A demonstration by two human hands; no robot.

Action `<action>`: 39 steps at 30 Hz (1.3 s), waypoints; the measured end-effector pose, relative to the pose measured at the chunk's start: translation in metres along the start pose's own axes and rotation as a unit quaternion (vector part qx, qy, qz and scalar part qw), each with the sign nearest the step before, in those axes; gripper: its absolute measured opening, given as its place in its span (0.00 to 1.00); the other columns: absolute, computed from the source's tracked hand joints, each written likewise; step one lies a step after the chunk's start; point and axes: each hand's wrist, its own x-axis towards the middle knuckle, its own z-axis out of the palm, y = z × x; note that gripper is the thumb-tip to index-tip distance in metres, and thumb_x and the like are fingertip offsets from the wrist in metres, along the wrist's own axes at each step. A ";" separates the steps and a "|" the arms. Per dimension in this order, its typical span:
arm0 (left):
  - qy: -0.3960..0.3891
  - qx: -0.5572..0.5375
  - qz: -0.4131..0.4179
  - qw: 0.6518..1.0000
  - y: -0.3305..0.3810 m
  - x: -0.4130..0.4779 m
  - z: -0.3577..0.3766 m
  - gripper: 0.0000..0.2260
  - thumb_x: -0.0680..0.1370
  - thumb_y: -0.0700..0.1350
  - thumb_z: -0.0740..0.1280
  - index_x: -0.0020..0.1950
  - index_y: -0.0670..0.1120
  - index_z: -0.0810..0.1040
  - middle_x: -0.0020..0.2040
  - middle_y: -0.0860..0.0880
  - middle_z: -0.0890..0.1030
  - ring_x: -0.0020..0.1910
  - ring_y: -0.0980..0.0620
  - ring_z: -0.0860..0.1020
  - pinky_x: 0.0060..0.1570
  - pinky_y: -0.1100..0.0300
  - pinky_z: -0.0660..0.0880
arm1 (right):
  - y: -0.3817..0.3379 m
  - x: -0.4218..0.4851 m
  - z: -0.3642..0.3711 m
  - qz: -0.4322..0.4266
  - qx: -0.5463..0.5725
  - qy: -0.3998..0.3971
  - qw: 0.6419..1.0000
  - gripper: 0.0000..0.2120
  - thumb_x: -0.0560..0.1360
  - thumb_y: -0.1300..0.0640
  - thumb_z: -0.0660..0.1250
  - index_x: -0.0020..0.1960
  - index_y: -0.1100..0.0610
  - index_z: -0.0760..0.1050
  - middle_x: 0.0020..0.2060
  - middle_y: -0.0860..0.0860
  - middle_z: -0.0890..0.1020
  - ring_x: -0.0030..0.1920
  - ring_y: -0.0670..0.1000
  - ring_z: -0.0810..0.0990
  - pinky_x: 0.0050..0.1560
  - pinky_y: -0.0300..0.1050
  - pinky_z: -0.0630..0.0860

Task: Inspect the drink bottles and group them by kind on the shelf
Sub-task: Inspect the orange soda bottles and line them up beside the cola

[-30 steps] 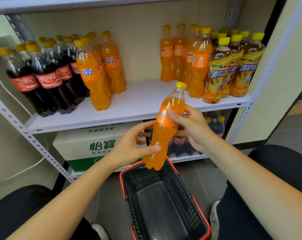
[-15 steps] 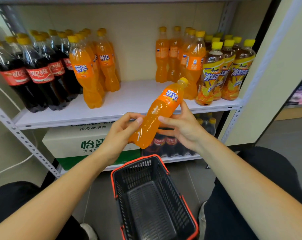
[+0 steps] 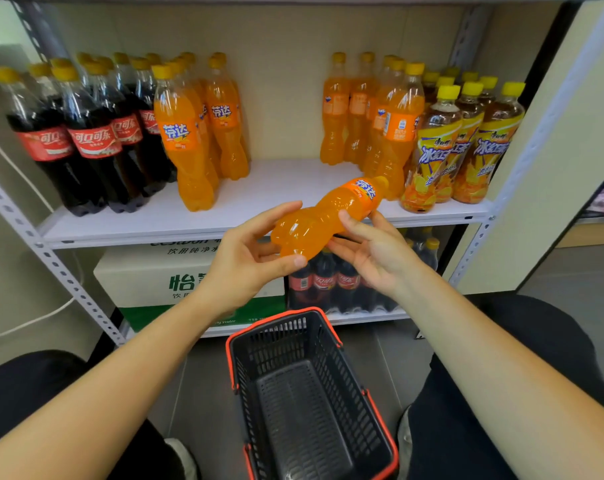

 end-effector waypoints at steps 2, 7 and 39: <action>-0.004 0.018 0.011 1.000 0.003 -0.001 -0.002 0.31 0.70 0.39 0.78 0.71 0.54 0.75 0.58 0.55 0.83 0.52 0.49 0.85 0.50 0.59 0.82 | 0.001 0.000 0.001 0.008 0.005 -0.001 1.000 0.29 0.75 0.61 0.73 0.74 0.58 0.68 0.60 0.60 0.84 0.58 0.60 0.85 0.49 0.53 0.84; -0.008 0.043 0.023 0.999 0.007 0.000 -0.007 0.31 0.69 0.40 0.78 0.70 0.55 0.76 0.62 0.55 0.82 0.54 0.48 0.85 0.48 0.57 0.83 | 0.003 -0.001 0.004 0.025 0.008 0.000 1.000 0.31 0.72 0.58 0.74 0.73 0.59 0.70 0.60 0.60 0.84 0.59 0.59 0.85 0.50 0.51 0.84; 0.076 0.117 -0.053 0.989 -0.018 0.018 -0.040 0.15 0.73 0.30 0.75 0.55 0.46 0.83 0.54 0.50 0.86 0.51 0.50 0.86 0.49 0.59 0.82 | -0.007 0.029 0.029 -0.146 -0.266 0.009 0.953 0.35 0.71 0.62 0.79 0.74 0.52 0.68 0.61 0.56 0.82 0.62 0.57 0.83 0.56 0.63 0.83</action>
